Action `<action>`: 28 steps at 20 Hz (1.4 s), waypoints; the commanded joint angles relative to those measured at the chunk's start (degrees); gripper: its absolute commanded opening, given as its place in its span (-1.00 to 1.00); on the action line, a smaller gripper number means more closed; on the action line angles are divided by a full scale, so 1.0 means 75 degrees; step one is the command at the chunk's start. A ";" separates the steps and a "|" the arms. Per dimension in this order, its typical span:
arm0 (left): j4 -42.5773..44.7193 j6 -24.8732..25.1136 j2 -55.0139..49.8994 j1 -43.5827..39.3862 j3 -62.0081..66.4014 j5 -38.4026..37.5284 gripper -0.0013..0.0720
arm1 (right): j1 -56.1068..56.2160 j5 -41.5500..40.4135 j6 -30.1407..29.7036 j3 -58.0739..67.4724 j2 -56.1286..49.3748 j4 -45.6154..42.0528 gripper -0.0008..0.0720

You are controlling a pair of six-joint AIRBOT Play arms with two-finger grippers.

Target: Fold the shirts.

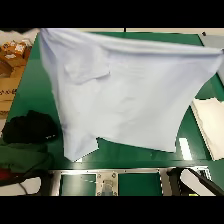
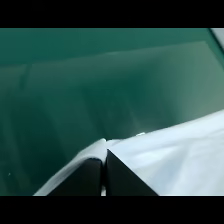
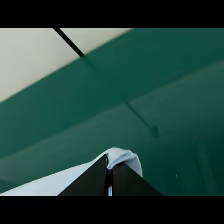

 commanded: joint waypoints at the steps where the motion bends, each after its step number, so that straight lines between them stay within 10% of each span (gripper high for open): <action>1: 0.0376 -0.0251 -0.2229 -0.0600 0.0009 0.0134 -0.91 | 0.0522 -0.0644 -0.0189 -0.0297 -0.1664 0.0035 -0.94; 11: 0.0606 -0.0478 -0.4255 -0.0420 0.0012 0.1810 -0.91 | 0.0679 -0.0618 -0.0373 0.1384 -0.4864 0.0023 -0.94; 28: 0.2302 -0.1224 -0.4398 -0.0641 -0.0714 -0.0769 -0.91 | 0.0685 0.0845 0.0032 -0.0137 -0.4637 -0.1373 -0.94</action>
